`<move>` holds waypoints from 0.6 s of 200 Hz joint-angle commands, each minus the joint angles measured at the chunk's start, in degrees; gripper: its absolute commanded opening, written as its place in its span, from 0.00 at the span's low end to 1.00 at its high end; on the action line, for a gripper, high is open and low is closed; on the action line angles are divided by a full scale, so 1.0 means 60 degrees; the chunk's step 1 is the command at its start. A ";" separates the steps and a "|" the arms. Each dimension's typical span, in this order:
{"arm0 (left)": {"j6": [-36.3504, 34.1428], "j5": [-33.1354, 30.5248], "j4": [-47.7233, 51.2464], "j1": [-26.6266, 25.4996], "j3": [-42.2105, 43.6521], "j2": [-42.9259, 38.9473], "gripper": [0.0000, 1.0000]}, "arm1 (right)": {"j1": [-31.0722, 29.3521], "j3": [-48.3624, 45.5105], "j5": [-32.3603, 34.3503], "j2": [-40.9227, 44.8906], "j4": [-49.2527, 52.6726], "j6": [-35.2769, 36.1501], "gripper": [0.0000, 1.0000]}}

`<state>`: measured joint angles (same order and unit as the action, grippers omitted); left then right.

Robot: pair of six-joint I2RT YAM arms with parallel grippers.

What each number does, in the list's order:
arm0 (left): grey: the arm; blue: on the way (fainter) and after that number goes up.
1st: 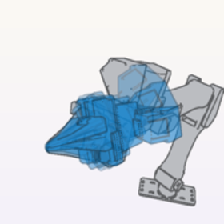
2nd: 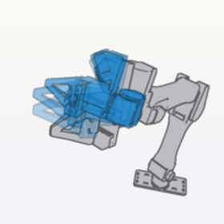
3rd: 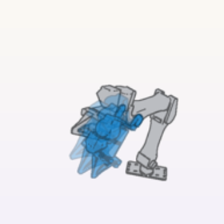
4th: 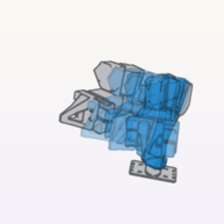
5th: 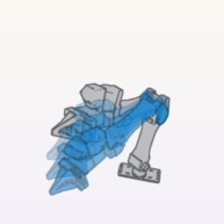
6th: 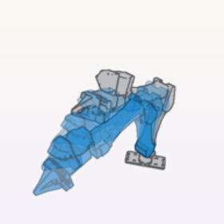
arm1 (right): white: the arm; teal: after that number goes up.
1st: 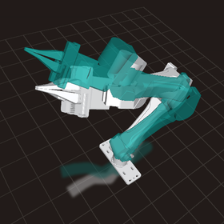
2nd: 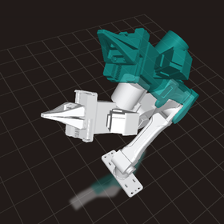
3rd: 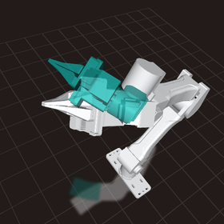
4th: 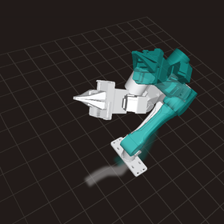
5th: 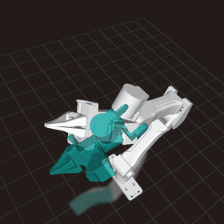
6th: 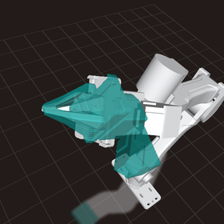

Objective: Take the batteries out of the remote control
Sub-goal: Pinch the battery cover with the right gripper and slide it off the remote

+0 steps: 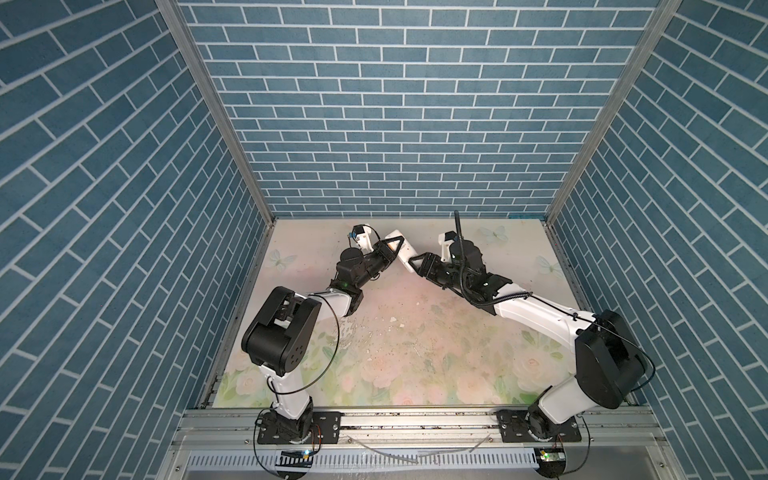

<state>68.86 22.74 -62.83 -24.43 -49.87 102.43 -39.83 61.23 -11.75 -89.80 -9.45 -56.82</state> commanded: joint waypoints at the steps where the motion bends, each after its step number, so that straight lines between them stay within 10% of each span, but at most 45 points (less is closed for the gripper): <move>1: 0.0022 0.0088 -0.0515 -0.0080 0.0107 -0.0303 0.00 | 0.0025 0.0570 -0.0081 -0.0133 -0.0127 -0.0272 0.54; 120: 0.0458 -0.0146 -0.1331 -0.0107 0.0575 -0.0481 0.00 | 0.0033 0.0734 0.0068 -0.0174 -0.0267 -0.0332 0.57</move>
<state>69.95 22.52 -65.32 -24.67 -47.42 101.25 -39.83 61.45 -11.79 -90.19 -9.43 -57.23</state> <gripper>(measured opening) 0.192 0.569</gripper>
